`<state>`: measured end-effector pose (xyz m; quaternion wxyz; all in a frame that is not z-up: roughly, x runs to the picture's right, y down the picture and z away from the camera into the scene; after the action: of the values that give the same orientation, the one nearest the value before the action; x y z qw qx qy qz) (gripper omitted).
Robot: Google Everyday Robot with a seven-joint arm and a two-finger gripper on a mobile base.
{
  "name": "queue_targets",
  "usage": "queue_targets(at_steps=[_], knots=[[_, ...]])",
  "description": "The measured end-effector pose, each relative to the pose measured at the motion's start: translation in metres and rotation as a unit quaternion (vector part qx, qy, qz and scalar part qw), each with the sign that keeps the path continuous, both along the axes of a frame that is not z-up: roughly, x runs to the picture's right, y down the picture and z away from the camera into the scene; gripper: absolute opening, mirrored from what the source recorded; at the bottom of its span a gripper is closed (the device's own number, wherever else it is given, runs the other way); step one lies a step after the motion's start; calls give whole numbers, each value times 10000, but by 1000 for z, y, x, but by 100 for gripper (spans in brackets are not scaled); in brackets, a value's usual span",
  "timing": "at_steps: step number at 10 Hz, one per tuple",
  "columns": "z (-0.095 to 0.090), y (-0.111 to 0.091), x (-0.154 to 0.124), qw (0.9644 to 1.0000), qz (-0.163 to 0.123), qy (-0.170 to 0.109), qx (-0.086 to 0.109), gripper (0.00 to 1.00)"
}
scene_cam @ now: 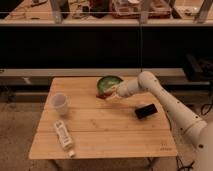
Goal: Place the pepper in the ceramic bowl
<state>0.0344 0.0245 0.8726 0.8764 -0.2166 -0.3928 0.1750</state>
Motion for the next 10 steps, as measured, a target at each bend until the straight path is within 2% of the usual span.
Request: queue_targets(at_steps=[3,6,7,10], knots=[[36,-19,8,9989,262,365,-96,13],[64,-35,13,9967,463,655,-148,13],[78,-43,16,9950,572,805,-165,13],[103,-60,22,9909,768,1094,-174,13]])
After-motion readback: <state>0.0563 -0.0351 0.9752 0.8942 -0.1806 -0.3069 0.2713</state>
